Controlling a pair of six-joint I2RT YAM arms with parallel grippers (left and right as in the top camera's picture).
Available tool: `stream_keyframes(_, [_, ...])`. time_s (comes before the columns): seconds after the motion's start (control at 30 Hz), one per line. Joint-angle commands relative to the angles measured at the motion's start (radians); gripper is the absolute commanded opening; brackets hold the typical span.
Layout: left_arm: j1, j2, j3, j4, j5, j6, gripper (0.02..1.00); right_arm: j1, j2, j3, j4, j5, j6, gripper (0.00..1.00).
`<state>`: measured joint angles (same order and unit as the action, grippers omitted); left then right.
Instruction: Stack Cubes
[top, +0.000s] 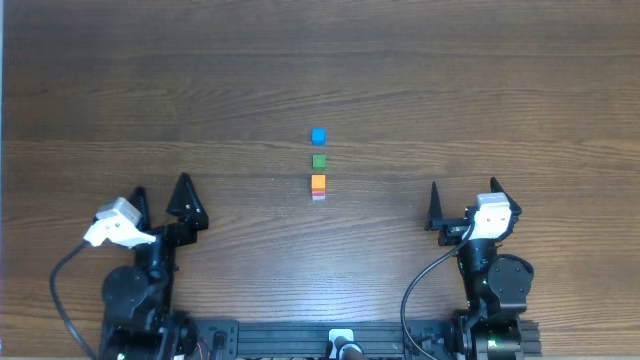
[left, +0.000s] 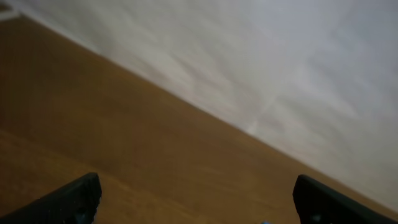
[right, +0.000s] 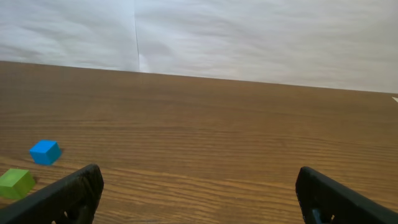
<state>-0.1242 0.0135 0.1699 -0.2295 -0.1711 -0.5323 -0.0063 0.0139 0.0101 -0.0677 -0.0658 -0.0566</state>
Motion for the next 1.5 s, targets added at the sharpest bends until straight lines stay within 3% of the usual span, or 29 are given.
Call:
stream_keyframes(0.03, [-0.005,-0.01,-0.061,0.067,0.015,-0.113,1.0,-0.005,-0.008,-0.005,-0.003,0.0,-0.004,0.991])
stream_keyframes(0.23, [-0.005,-0.01,-0.166,0.266,0.041,-0.195,1.0,-0.005,-0.008,-0.005,-0.003,0.0,-0.004,0.993])
stream_keyframes(0.57, [-0.005,-0.008,-0.164,0.165,0.034,-0.179,1.0,-0.005,-0.008,-0.005,-0.003,0.0,-0.004,0.991])
stream_keyframes(1.33, [0.003,0.081,-0.164,0.168,0.039,-0.179,1.0,-0.005,-0.008,-0.005,-0.003,0.0,-0.004,0.993])
stream_keyframes(1.4, [0.033,0.08,-0.164,0.168,0.041,-0.179,0.908,-0.005,-0.008,-0.005,-0.003,-0.001,-0.004,0.993])
stream_keyframes(1.43, [0.045,0.08,-0.164,0.168,0.045,-0.179,0.989,-0.005,-0.008,-0.005,-0.003,0.0,-0.004,0.991])
stream_keyframes(1.5, [0.066,0.074,-0.164,0.168,0.05,-0.154,1.0,-0.005,-0.008,-0.005,-0.003,-0.001,-0.004,0.993])
